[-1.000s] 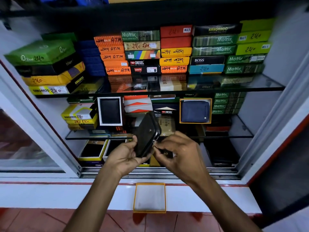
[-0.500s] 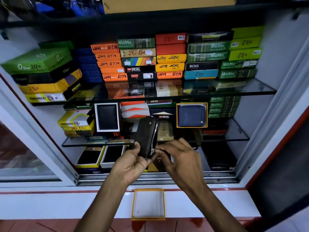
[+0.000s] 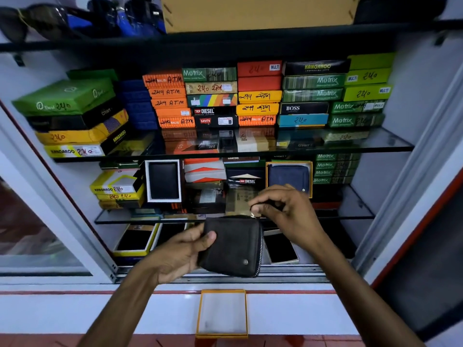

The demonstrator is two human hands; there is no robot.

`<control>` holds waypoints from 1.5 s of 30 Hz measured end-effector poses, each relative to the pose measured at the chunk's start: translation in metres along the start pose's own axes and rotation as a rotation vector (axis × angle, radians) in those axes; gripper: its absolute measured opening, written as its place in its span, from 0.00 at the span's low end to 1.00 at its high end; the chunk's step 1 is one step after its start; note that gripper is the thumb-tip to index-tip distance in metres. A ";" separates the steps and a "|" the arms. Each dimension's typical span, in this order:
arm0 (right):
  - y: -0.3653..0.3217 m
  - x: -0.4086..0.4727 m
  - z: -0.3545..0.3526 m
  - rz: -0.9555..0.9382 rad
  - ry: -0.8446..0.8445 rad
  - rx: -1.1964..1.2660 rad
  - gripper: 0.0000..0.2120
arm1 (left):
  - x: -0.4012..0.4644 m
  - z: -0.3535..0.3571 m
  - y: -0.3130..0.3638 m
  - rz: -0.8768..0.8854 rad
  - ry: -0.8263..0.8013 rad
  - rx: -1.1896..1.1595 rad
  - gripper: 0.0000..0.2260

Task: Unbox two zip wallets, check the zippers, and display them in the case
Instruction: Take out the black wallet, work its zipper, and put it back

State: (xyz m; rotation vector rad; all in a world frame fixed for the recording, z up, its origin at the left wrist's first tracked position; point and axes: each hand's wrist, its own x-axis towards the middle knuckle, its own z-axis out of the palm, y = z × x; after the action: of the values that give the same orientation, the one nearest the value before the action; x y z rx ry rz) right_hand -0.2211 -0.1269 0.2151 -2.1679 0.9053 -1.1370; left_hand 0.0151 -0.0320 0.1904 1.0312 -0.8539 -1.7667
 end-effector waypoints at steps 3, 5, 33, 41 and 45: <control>0.000 0.012 0.011 -0.003 -0.213 0.170 0.05 | 0.001 0.010 0.006 -0.064 -0.070 0.087 0.19; 0.002 0.018 0.021 -0.004 -0.283 0.166 0.05 | 0.002 0.022 0.007 -0.100 -0.117 0.148 0.19; 0.030 -0.062 0.021 -0.034 0.018 0.396 0.13 | -0.025 0.003 -0.020 0.893 0.327 0.731 0.21; 0.043 -0.088 0.059 0.246 -0.004 0.479 0.17 | -0.022 -0.027 -0.065 0.606 0.457 0.503 0.24; 0.062 -0.103 0.097 0.577 -0.023 0.386 0.15 | -0.002 -0.048 -0.110 0.337 0.691 0.362 0.18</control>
State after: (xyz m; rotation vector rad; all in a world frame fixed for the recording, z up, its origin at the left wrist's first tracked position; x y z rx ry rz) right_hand -0.2018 -0.0755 0.0708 -1.4708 1.0994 -0.8995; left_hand 0.0205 0.0037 0.0759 1.5057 -0.8411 -0.8861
